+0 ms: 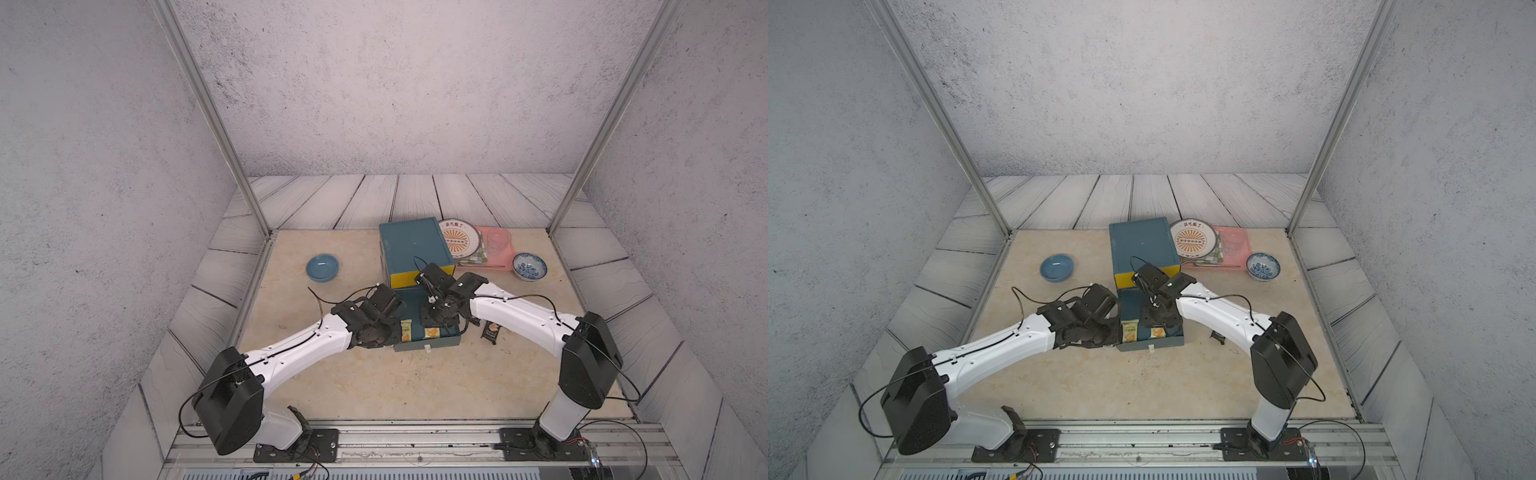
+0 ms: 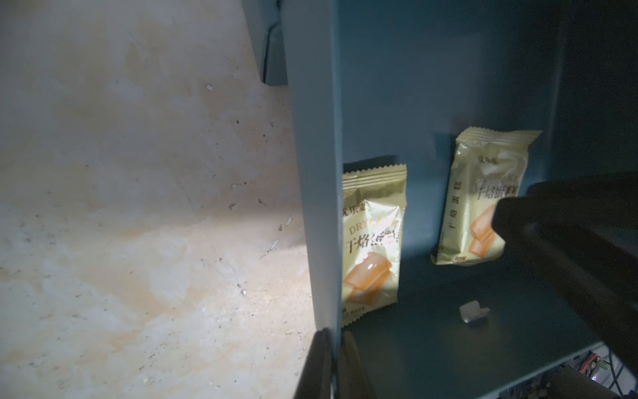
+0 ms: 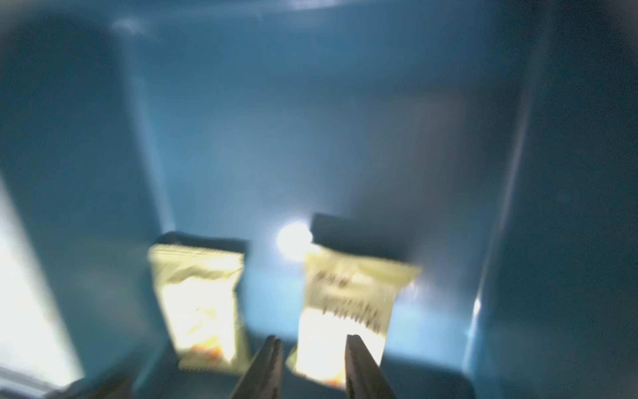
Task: Take the cookies out of the drawer
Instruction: Pick up the cookie from the drawer.
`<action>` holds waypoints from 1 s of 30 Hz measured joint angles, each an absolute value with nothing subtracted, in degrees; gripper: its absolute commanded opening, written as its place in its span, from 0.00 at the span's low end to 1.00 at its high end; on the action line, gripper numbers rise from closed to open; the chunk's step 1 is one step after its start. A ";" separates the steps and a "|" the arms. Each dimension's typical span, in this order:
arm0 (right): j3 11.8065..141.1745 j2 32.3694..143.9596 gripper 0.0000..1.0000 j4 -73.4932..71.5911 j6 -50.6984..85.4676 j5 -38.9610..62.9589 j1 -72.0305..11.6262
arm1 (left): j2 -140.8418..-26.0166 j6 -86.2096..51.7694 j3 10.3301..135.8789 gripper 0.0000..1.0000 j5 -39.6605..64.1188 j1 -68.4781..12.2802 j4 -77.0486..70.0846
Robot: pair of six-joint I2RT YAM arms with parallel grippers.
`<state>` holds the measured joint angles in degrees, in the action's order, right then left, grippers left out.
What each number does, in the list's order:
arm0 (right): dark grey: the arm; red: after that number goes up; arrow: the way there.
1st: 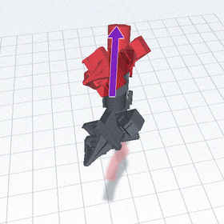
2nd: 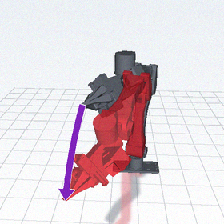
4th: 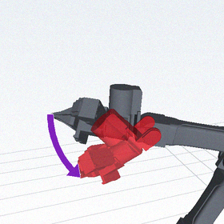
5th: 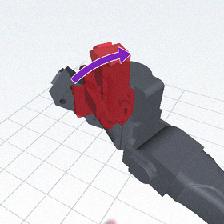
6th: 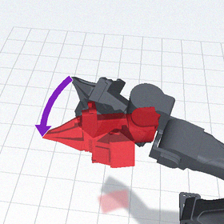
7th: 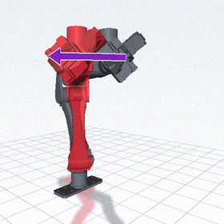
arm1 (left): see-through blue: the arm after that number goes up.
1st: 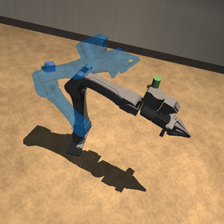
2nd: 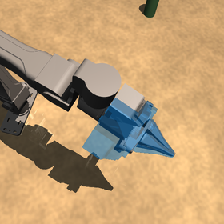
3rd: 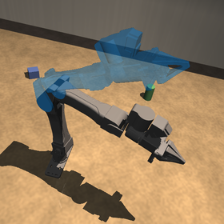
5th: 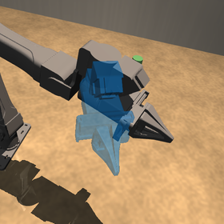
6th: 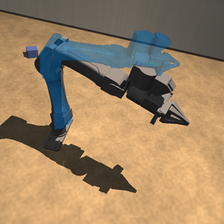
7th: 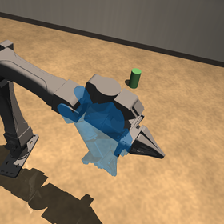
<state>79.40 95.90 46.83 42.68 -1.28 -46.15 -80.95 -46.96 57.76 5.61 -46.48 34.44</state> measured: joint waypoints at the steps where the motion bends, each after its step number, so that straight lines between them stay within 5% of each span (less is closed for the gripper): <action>1: 79.40 94.83 0.47 46.89 42.72 -1.10 -46.28 | -80.95 -46.96 57.76 0.00 5.58 -46.48 34.46; 14: 79.96 96.09 0.65 53.19 42.83 -2.11 -47.11 | -80.95 -46.94 57.76 0.00 5.61 -46.50 34.46; 30: 79.96 102.61 0.66 51.68 42.83 -4.32 -47.35 | -80.95 -46.94 57.76 0.00 5.61 -46.50 34.46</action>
<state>79.96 102.61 51.68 42.83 -4.32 -47.35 -80.95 -46.94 57.76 5.61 -46.50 34.46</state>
